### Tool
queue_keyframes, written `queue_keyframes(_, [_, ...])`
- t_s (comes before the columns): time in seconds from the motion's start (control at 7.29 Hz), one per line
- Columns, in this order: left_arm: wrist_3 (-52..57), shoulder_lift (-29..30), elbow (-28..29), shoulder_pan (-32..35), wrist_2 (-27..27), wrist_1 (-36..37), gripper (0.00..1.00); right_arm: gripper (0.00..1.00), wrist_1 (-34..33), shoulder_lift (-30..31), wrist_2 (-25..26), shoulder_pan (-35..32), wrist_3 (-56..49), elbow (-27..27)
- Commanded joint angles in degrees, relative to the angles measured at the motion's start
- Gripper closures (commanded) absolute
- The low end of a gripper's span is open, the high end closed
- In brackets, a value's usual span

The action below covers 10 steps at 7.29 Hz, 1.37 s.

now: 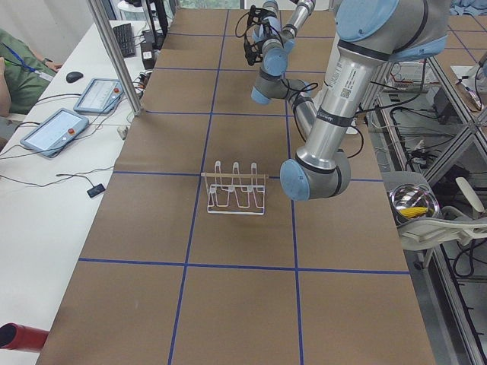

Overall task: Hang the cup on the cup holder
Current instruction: 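Close the left gripper on the cup base while the right gripper opens and withdraws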

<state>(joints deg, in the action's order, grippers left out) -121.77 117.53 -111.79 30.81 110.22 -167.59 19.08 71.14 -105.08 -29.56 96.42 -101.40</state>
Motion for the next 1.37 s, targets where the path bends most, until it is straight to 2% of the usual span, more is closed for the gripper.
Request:
queue_keyframes(0.0, [-0.22, -0.28, -0.1, -0.04, 0.17, 0.07, 1.0, 0.0, -0.36, -1.43, 3.54, 0.72, 3.3, -0.99])
queue_keyframes(0.14, [-0.31, -0.19, -0.53, -0.04, 0.26, 0.25, 1.0, 0.0, -0.45, -1.36, 4.35, 0.73, 6.38, -1.78])
queue_keyframes(0.55, [-0.22, -0.89, -1.15, -0.04, 0.7, 0.34, 1.0, 0.0, -0.54, -0.65, 4.18, 0.12, 6.32, -1.88])
queue_keyframes(1.24, [-0.04, -0.98, -1.24, 3.64, 3.85, 0.34, 1.0, 0.0, -0.01, 5.67, 3.48, -2.78, 5.79, -1.26])
